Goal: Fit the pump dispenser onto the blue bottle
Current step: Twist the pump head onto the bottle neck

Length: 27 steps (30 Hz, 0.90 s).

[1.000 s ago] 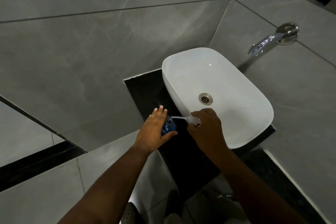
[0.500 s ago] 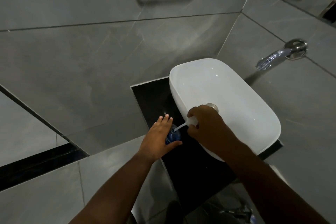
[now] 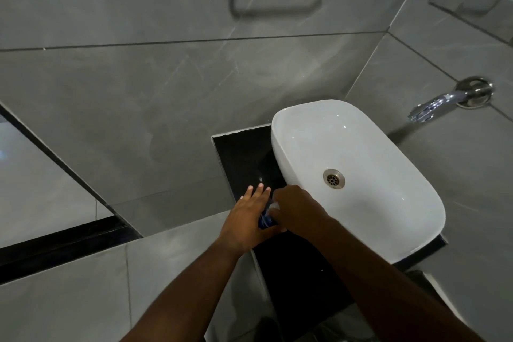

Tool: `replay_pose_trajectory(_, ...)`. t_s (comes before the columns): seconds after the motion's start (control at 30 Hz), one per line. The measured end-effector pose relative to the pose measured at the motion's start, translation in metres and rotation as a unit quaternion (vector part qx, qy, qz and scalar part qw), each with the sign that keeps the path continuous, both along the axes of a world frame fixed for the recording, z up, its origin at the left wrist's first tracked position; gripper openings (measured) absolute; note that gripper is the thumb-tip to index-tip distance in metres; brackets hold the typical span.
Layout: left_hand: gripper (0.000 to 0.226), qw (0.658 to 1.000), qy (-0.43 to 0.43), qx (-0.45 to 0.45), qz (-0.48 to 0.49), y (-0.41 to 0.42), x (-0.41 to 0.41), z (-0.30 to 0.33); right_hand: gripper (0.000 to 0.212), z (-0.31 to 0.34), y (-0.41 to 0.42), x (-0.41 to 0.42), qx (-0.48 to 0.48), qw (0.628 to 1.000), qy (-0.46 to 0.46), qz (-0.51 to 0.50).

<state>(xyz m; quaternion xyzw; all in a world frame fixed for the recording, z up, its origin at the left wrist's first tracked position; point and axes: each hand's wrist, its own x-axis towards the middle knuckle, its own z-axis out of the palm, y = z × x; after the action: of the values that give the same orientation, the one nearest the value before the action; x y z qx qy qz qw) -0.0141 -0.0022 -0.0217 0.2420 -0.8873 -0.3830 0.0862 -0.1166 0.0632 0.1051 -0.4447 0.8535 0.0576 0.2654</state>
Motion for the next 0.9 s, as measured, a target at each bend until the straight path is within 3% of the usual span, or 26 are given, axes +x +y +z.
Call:
replay_pose_trajectory(0.17, 0.104, 1.000, -0.001, -0.012, 0.002, 0.000, -0.001, 0.000, 0.048, -0.014, 0.013, -0.009, -0.101, 0.994, -0.041, 0.006)
replay_pose_trajectory(0.27, 0.098, 1.000, 0.008, -0.014, 0.004, -0.002, -0.001, -0.003, 0.048, -0.013, 0.022, -0.016, -0.113, 0.991, -0.071, 0.021)
replay_pose_trajectory(0.4, 0.110, 1.000, 0.006, -0.002, 0.004, -0.001, -0.001, -0.004, 0.027, -0.013, 0.022, -0.019, -0.103, 0.993, -0.050, 0.005)
replay_pose_trajectory(0.67, 0.098, 1.000, 0.011, -0.010, 0.011, 0.001, 0.000, -0.003, 0.050, -0.035, 0.031, -0.017, -0.163, 0.978, -0.110, -0.063)
replay_pose_trajectory(0.77, 0.097, 1.000, 0.009, -0.018, 0.011, 0.001, 0.000, -0.002, 0.030, -0.043, 0.035, -0.018, -0.212, 0.967, -0.120, -0.079)
replay_pose_trajectory(0.9, 0.096, 1.000, 0.009, -0.016, 0.013, 0.001, 0.000, 0.000, 0.031, -0.050, 0.038, -0.016, -0.245, 0.955, -0.126, -0.111)
